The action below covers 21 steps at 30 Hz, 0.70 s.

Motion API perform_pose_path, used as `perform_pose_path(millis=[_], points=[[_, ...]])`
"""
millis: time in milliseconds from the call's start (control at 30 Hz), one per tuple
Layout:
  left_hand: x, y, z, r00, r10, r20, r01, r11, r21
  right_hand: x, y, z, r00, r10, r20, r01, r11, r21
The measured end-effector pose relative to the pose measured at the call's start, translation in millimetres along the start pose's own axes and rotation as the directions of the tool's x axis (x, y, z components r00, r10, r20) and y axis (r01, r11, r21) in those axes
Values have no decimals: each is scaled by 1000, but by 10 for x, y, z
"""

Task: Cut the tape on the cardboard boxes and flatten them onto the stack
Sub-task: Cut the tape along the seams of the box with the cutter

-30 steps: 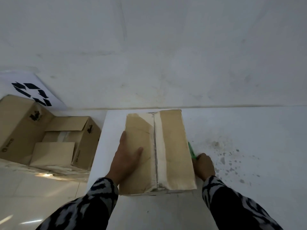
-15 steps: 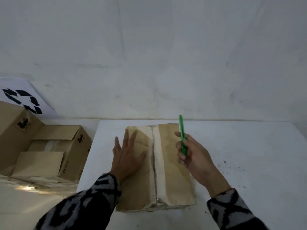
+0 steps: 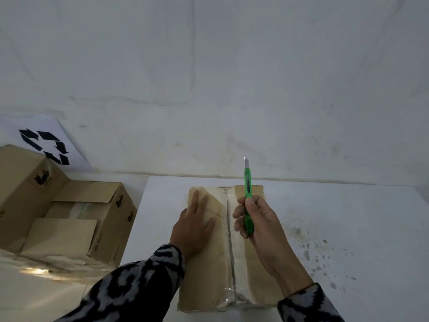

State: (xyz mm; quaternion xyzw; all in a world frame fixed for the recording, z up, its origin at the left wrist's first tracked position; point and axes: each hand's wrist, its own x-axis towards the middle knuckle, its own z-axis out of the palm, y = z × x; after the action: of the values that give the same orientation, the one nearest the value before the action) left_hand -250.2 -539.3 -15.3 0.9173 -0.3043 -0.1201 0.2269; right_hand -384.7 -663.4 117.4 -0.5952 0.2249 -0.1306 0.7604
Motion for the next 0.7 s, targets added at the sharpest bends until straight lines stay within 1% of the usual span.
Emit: perform_pose_path(millis=[200, 267, 300, 367, 400, 467, 533, 600, 700], points=[[-70, -2, 58, 1000, 11, -7, -11, 1000, 15, 45, -5, -47, 998, 60, 0, -59, 992, 107], [-92, -35, 105, 1000, -5, 16, 5, 1000, 22, 73, 27, -81, 998, 58, -18, -56, 995, 83], [-63, -64, 113, 1000, -3, 16, 2, 999, 53, 90, 48, -101, 998, 52, -37, -50, 997, 51], [65, -108, 74, 997, 67, -25, -61, 979, 196, 123, 103, -140, 995, 39, -88, -41, 999, -23], [171, -103, 22, 992, 112, -50, -97, 967, 237, 138, 133, -158, 992, 42, -116, -49, 997, -59], [403, -47, -82, 988, 141, -70, -127, 976, 175, 194, 212, -180, 985, 61, -162, -88, 983, -163], [616, 28, -136, 991, 132, -12, -130, 986, 103, 285, 303, -176, 977, 95, -191, -156, 931, -331], [749, 68, -162, 994, 107, 24, -107, 994, 29, 382, 405, -164, 970, 100, -219, -200, 844, -498], [780, 43, -134, 996, 82, -34, -85, 992, -89, 486, 529, -126, 976, 60, -211, -192, 696, -692]])
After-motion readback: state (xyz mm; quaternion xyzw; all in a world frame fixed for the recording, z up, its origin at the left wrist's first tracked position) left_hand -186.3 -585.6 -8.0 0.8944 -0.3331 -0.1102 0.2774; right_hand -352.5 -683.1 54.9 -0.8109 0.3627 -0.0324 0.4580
